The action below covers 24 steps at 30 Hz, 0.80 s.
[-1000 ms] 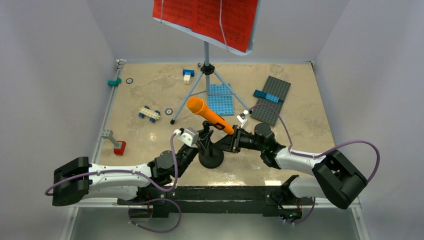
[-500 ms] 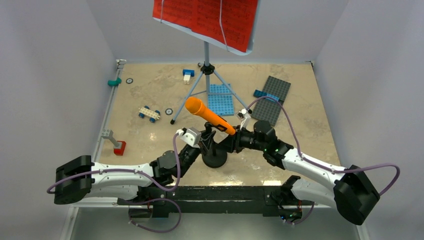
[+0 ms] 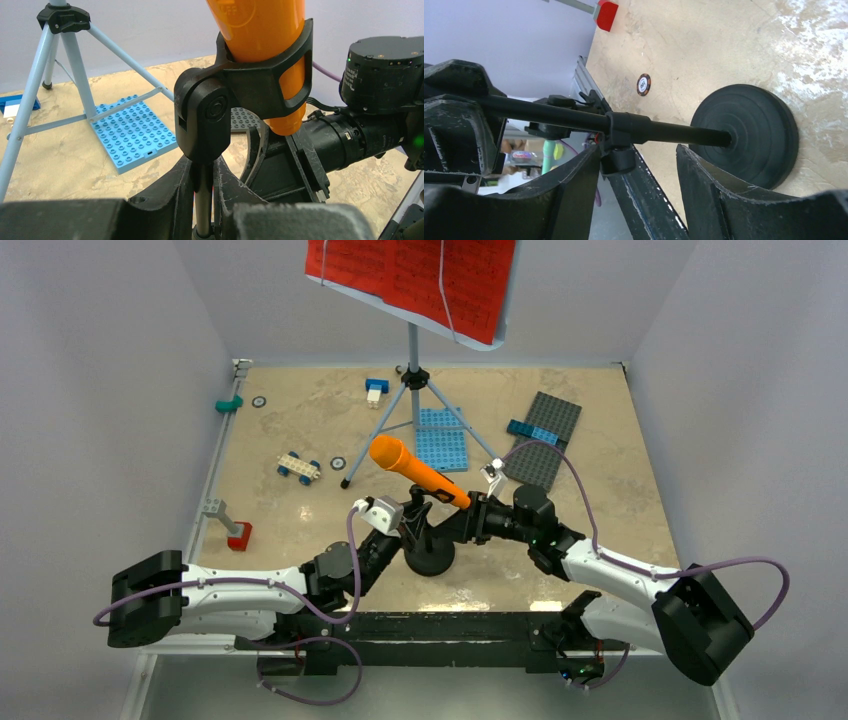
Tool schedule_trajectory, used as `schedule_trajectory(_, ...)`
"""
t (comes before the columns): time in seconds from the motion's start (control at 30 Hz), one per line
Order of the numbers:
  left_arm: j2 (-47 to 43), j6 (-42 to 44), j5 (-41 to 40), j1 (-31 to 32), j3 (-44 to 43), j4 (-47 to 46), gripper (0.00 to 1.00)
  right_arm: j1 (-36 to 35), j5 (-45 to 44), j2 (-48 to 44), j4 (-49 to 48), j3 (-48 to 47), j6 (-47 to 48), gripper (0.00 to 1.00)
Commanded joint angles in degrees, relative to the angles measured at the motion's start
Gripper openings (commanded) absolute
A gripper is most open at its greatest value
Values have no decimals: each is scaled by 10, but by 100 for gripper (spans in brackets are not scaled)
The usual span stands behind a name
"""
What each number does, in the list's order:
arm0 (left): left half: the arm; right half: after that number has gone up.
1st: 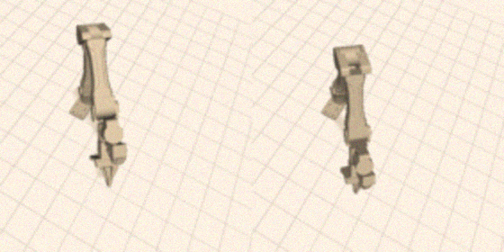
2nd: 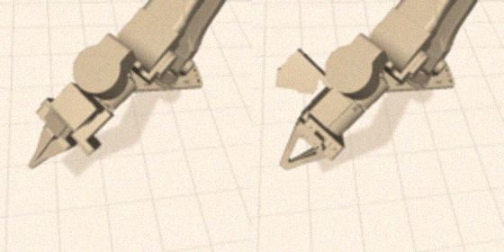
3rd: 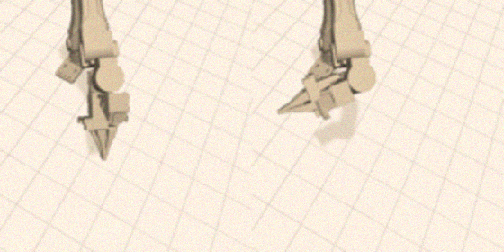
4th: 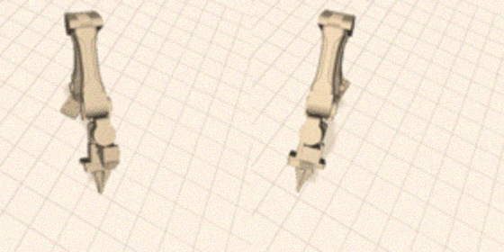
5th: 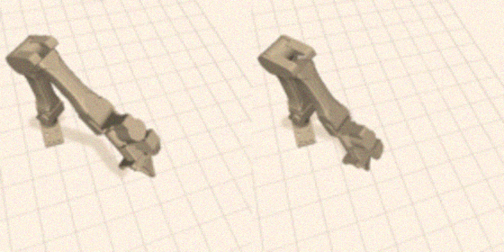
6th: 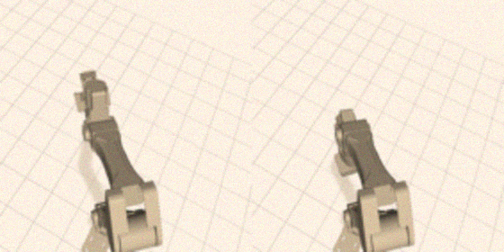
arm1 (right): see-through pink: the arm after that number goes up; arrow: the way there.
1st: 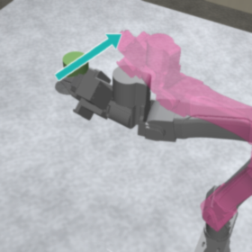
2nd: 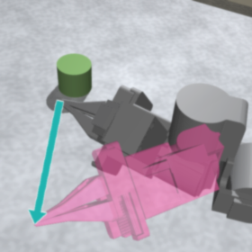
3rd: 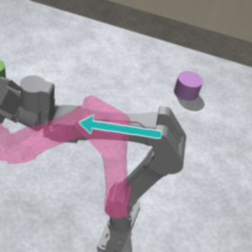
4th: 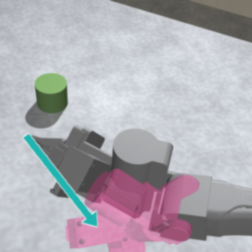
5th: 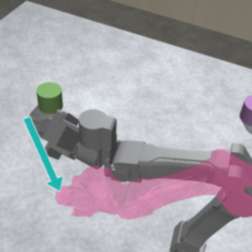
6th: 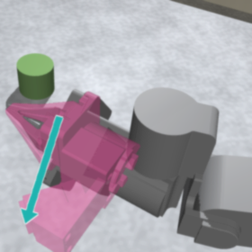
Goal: Pack up the instrument practice props
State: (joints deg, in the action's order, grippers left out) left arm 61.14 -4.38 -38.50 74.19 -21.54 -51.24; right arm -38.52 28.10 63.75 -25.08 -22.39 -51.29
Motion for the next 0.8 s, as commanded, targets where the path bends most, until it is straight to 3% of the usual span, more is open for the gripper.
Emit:
schedule_trajectory(0.0,-4,1,-28,10,-2,46,0,32,44,8,-106,41,-71,61)
schedule_trajectory(0.23,7,35,-68,21,-18,37,0,54,118,86,-251,56,-175,55)
schedule_trajectory(0.47,23,78,-99,41,-39,31,0,54,152,187,-388,41,-248,41)
schedule_trajectory(0.7,43,97,-131,53,-47,25,0,54,178,237,-462,38,-264,3)
schedule_trajectory(0.77,49,98,-140,53,-50,26,0,54,182,225,-434,37,-229,0)
